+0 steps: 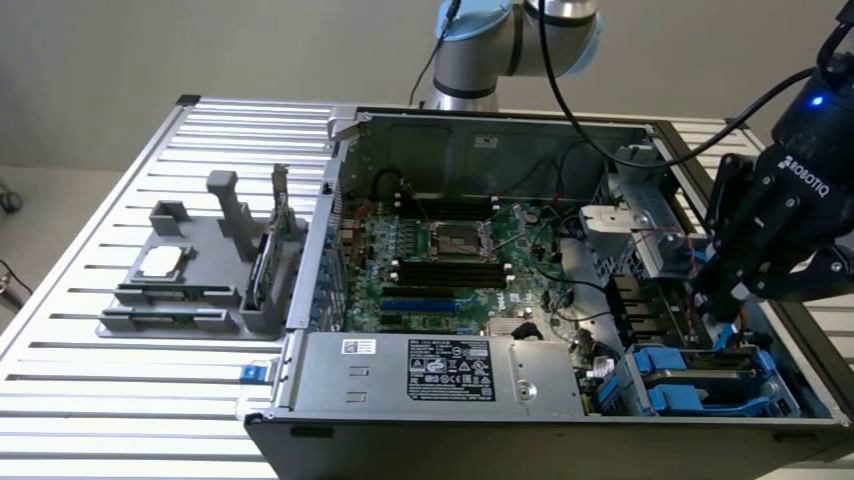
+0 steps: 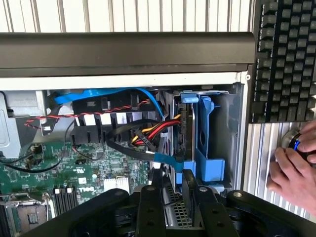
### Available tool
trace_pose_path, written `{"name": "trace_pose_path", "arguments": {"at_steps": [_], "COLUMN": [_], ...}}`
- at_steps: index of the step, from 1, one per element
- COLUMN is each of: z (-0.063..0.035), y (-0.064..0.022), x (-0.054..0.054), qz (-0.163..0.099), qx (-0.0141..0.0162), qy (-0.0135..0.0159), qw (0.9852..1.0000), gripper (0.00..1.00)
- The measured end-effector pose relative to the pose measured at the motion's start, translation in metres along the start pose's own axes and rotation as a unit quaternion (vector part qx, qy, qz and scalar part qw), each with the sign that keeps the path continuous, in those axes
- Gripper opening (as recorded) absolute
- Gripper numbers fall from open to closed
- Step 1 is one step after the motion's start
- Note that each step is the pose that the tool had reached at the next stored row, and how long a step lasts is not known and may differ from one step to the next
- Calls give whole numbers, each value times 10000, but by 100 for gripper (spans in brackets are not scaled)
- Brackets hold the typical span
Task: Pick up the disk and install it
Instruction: 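Insert the second disk wire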
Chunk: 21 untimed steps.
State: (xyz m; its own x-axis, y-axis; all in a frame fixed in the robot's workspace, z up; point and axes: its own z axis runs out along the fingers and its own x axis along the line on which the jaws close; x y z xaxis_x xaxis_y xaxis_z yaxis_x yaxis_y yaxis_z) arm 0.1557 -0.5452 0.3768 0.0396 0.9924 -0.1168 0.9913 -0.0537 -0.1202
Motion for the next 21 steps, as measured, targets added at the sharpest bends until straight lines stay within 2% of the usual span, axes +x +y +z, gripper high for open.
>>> {"name": "trace_pose_path", "arguments": {"at_steps": [14, 16, 17, 21], "z": [25, 37, 45, 74], "y": [61, 63, 64, 68], "x": [6, 7, 8, 1], "qz": [1, 1, 2, 3], "qx": [-6, -14, -19, -30], "qy": [0, 0, 1, 0], "qw": [10000, 10000, 10000, 10000], "gripper": [31, 28, 16, 16]}}
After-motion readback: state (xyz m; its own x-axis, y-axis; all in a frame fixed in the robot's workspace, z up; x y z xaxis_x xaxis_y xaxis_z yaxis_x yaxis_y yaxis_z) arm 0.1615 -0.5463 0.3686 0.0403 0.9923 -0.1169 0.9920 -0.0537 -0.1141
